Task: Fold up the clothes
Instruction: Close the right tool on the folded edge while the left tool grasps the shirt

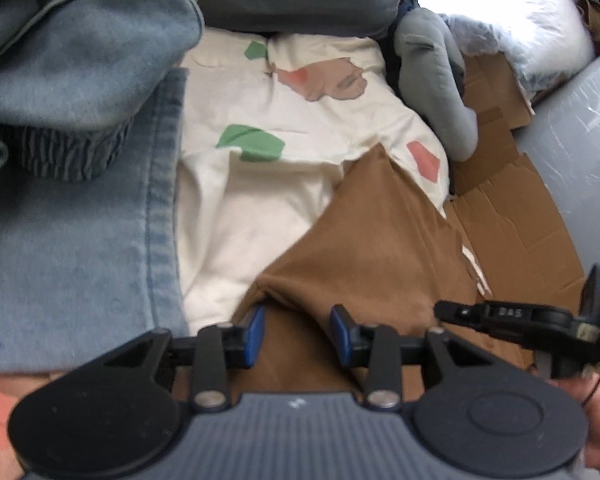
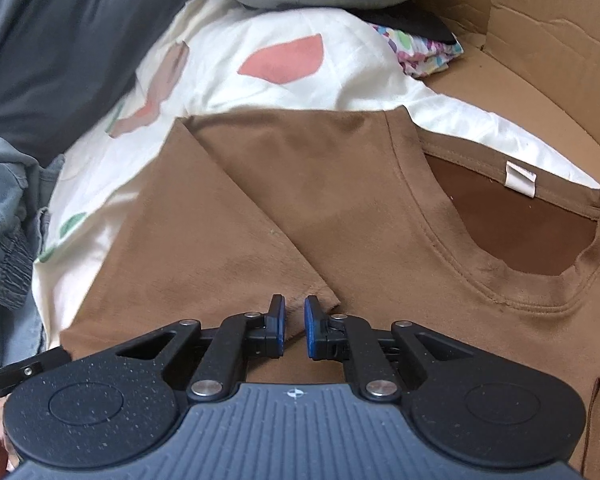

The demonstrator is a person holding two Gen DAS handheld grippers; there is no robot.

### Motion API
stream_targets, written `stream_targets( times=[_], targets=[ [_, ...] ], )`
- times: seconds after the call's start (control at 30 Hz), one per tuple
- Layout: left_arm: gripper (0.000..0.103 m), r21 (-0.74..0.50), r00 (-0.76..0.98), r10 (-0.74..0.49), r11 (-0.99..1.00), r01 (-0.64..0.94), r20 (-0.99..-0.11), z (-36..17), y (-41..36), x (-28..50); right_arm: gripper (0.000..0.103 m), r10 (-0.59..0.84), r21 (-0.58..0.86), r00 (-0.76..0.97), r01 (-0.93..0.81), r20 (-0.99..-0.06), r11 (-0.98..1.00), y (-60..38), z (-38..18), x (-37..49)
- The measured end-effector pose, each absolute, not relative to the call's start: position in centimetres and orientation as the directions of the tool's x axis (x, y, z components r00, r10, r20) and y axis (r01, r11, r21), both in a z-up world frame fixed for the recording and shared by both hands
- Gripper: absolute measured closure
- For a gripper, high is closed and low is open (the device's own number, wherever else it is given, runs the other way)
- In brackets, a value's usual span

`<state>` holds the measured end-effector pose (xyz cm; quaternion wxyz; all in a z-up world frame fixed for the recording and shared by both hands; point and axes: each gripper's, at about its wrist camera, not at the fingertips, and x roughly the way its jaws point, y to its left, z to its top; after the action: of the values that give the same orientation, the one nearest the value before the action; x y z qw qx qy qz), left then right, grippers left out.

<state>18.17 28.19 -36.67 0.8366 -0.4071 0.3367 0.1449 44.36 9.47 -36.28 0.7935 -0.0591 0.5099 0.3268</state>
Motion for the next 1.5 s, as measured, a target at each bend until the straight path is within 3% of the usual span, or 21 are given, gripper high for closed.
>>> stream_targets(
  times=[0.43, 0.5, 0.53, 0.57, 1.07, 1.17, 1.23, 1.37, 1.47, 1.5],
  targets=[
    [0.062, -0.773, 0.811, -0.205, 0.495, -0.397, -0.547, -39.3, 25.9, 19.6, 0.090, 0.426, 0.214, 0.256, -0.581, -0.868, 0.785, 10.0, -36.9, 44.7],
    [0.079, -0.794, 0.815, -0.229, 0.468, -0.388, -0.533, -39.7, 25.8, 19.9, 0.091, 0.425, 0.215, 0.255, -0.579, -0.869, 0.787, 10.0, -36.9, 44.7],
    [0.093, -0.799, 0.809, -0.244, 0.458, -0.390, -0.535, -39.8, 25.8, 20.0, 0.090, 0.424, 0.215, 0.255, -0.577, -0.869, 0.788, 10.0, -36.9, 44.8],
    [0.095, -0.805, 0.805, -0.257, 0.447, -0.391, -0.534, -39.9, 25.9, 20.1, 0.090, 0.423, 0.215, 0.254, -0.576, -0.870, 0.788, 10.0, -36.9, 44.8],
    [0.098, -0.883, 0.819, -0.329, 0.205, -0.423, -0.469, -41.6, 27.0, 18.7, 0.092, 0.411, 0.187, 0.308, -0.557, -0.858, 0.809, 9.7, -36.8, 44.9],
    [0.098, -0.878, 0.818, -0.322, 0.209, -0.430, -0.477, -41.7, 27.1, 18.8, 0.088, 0.408, 0.161, 0.341, -0.566, -0.847, 0.809, 9.7, -35.9, 44.8],
    [0.098, -0.873, 0.814, -0.318, 0.210, -0.439, -0.486, -41.8, 27.1, 19.0, 0.076, 0.398, 0.140, 0.347, -0.578, -0.849, 0.804, 9.8, -35.7, 44.9],
    [0.098, -0.871, 0.812, -0.318, 0.212, -0.443, -0.490, -41.9, 27.1, 19.2, 0.074, 0.388, 0.142, 0.324, -0.582, -0.863, 0.801, 9.6, -36.6, 45.1],
    [0.098, -0.871, 0.811, -0.320, 0.214, -0.441, -0.489, -41.8, 27.2, 19.3, 0.077, 0.396, 0.145, 0.319, -0.592, -0.861, 0.793, 9.6, -37.0, 45.0],
    [0.098, -0.871, 0.811, -0.319, 0.219, -0.441, -0.491, -41.7, 27.2, 19.2, 0.094, 0.403, 0.154, 0.315, -0.593, -0.859, 0.790, 9.6, -37.0, 45.0]
  ],
)
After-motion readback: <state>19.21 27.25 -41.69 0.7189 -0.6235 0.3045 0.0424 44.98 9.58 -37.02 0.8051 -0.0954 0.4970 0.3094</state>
